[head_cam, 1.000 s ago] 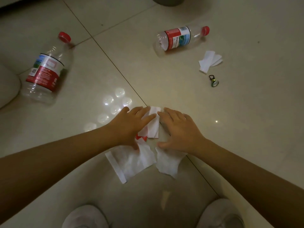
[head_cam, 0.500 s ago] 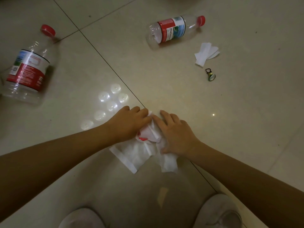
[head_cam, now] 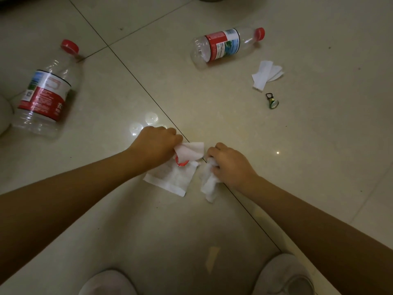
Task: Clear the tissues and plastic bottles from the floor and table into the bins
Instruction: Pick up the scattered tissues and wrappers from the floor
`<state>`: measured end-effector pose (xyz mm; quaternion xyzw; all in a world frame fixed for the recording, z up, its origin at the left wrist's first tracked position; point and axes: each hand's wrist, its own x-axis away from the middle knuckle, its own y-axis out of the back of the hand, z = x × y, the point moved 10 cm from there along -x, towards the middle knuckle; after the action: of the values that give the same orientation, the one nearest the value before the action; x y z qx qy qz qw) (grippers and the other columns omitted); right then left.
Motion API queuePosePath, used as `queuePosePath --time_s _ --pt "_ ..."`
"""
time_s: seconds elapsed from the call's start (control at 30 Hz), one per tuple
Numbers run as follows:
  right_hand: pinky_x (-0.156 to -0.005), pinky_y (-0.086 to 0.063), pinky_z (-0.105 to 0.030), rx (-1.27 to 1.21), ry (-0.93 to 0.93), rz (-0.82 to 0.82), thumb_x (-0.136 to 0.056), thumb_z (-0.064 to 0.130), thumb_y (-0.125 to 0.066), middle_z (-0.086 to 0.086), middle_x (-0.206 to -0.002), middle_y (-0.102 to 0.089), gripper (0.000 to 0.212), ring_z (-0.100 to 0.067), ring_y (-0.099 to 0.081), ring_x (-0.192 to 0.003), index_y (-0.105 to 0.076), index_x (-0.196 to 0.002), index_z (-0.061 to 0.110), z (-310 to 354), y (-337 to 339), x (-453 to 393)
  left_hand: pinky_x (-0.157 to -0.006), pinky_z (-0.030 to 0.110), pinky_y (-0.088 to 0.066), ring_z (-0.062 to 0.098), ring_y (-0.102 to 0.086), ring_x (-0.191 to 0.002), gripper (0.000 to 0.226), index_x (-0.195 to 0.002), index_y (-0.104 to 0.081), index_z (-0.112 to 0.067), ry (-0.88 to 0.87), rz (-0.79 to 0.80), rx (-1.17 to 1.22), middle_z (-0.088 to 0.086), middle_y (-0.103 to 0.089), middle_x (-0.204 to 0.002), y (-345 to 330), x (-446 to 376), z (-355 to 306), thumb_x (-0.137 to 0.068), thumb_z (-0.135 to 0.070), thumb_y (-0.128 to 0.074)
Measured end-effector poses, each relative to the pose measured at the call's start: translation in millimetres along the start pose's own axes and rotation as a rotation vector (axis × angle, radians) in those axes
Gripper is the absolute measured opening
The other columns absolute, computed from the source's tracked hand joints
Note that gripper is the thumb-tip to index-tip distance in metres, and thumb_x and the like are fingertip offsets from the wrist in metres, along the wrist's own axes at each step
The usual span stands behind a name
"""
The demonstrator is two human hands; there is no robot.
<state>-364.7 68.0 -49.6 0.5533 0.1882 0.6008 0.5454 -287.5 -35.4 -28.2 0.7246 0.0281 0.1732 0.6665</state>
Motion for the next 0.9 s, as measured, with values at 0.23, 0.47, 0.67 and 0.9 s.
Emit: queuePosePath --time_s 0.23,0.47,0.67,0.9 --pt "-0.067 -0.045 -0.033 -0.156 -0.102 -0.225 -0.080 -0.002 -0.049 -0.006 -0.100 -0.062 0.031 -0.024 -0.058 -0.085 -0.061 -0.105 0.012 -20 38 -9 -0.086 0.036 -0.044 0.026 -0.033 -0.131 0.088 -0.141 -0.035 -0.021 -0.064 0.130 0.220 0.005 -0.027 -0.148 -8 10 8 -0.064 -0.029 -0.075" --pt "-0.076 -0.051 -0.041 -0.209 -0.109 -0.349 -0.081 -0.002 -0.052 -0.009 -0.102 -0.063 0.030 -0.025 -0.061 -0.088 -0.062 -0.107 0.010 -31 58 -10 -0.065 0.034 -0.050 0.023 -0.055 -0.100 0.071 -0.123 -0.050 -0.034 -0.274 0.092 -0.003 0.000 -0.052 -0.122 -19 15 -22 -0.060 -0.040 -0.081" --pt "-0.073 -0.052 -0.047 -0.184 -0.103 -0.434 -0.083 -0.005 -0.048 -0.011 -0.109 -0.060 0.039 -0.030 -0.061 -0.089 -0.056 -0.117 0.011 -45 74 -10 -0.039 0.024 -0.033 0.018 -0.056 -0.053 0.035 -0.091 -0.067 -0.019 -0.367 -0.101 -0.036 -0.001 -0.060 -0.075 7 -4 -30 -0.060 -0.015 -0.083" --pt "-0.078 -0.051 -0.045 -0.173 -0.237 -0.570 -0.086 -0.003 -0.048 -0.010 -0.117 -0.060 0.046 -0.028 -0.059 -0.098 -0.051 -0.129 0.014 -91 103 -14 -0.044 0.025 -0.040 0.022 -0.057 -0.054 0.030 -0.099 -0.065 -0.014 -0.262 -0.247 -0.049 0.006 -0.063 -0.076 65 -75 -30 -0.072 -0.017 -0.078"
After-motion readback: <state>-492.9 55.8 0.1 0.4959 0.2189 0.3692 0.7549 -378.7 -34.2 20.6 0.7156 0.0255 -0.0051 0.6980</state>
